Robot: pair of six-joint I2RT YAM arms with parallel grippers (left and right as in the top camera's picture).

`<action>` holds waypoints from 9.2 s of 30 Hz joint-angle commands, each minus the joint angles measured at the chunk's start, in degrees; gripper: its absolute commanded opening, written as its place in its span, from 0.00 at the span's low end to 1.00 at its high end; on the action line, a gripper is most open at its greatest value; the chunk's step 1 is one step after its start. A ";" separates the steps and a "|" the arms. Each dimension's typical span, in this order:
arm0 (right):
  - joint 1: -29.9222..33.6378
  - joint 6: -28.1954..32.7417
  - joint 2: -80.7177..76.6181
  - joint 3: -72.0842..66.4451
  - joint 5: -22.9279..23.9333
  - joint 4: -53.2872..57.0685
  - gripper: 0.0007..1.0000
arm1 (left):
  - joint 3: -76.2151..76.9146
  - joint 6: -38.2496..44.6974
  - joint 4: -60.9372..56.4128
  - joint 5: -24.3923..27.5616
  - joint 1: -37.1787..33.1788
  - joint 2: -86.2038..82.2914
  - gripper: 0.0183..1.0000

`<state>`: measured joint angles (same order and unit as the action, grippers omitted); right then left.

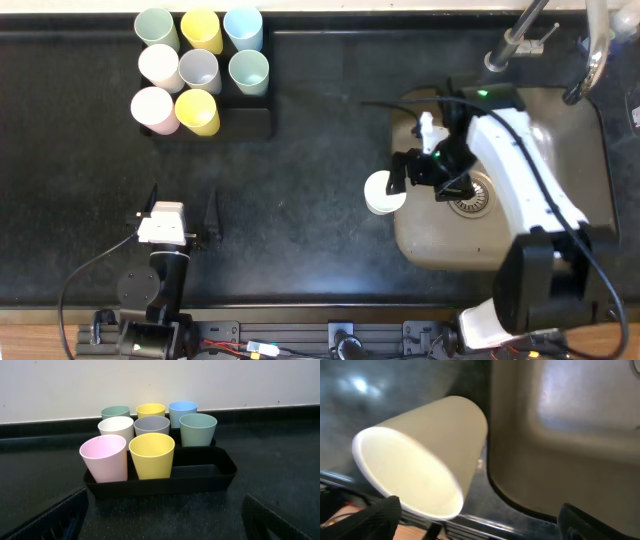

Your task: Store Cups

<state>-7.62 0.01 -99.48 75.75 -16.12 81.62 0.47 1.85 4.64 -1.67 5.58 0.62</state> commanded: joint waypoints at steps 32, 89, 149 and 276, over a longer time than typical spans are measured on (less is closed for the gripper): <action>-10.08 -1.44 -1.42 10.88 4.68 -8.46 0.04 | -0.02 -0.42 0.17 0.57 -0.11 -0.50 1.00; -31.39 -12.50 -34.58 57.11 12.76 -11.28 0.04 | -0.02 -0.42 0.17 0.57 -0.11 -0.50 1.00; -19.63 -6.38 -8.61 42.91 12.76 -13.09 0.99 | -0.02 -0.42 0.17 0.57 -0.11 -0.50 1.00; 0.04 -3.85 99.32 -75.47 13.00 -77.42 1.00 | -0.02 -0.39 0.17 0.57 -0.11 -0.50 1.00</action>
<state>-7.22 -4.03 -0.89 1.04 -2.98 4.51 0.47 1.85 4.64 -1.65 5.58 0.62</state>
